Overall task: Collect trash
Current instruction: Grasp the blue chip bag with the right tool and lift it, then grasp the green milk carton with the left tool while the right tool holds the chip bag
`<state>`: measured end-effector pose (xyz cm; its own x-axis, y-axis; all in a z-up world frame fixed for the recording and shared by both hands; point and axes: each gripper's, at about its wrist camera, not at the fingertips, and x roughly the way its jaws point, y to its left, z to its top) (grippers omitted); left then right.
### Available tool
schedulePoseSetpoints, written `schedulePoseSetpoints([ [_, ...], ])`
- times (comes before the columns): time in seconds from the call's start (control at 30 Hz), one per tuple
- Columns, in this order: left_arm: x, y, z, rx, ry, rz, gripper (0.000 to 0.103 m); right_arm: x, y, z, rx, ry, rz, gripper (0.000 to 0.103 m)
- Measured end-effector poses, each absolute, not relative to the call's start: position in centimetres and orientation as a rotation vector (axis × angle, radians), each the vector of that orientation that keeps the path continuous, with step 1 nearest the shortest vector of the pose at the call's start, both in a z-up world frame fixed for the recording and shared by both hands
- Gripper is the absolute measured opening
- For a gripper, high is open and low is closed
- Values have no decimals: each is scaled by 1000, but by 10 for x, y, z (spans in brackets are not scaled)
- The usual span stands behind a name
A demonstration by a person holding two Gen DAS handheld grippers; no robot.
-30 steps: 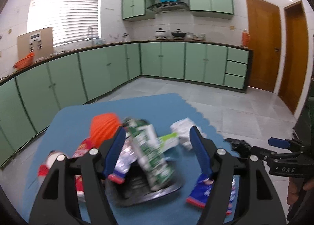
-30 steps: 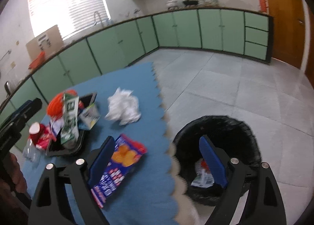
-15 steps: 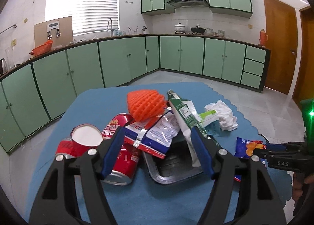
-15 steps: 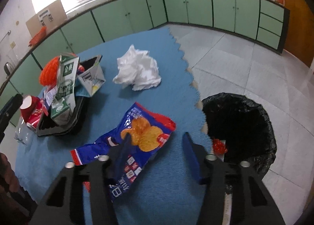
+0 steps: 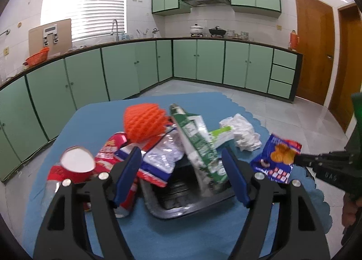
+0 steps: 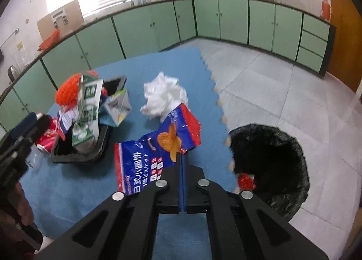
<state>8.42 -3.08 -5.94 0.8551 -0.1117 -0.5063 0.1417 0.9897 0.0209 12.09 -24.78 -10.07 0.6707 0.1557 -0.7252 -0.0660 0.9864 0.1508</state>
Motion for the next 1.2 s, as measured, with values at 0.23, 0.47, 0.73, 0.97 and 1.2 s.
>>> schedulePoseSetpoints([
  [0.23,107,-60,-70,75,558,-147,71,114,-270,-78,100,770,76,1],
  [0.47,133,-76,-85,86,609,-103,58,112,-286,-72,107,745,60,1],
  [0.73,145,-72,-97,41,643,-68,31,110,-289,-73,118,738,67,1],
  [0.97,137,-61,-97,-23,635,-73,7,108,-286,-71,112,733,75,1],
  [1.2,119,-50,-83,-45,567,-74,4,104,-282,-61,106,708,80,1],
])
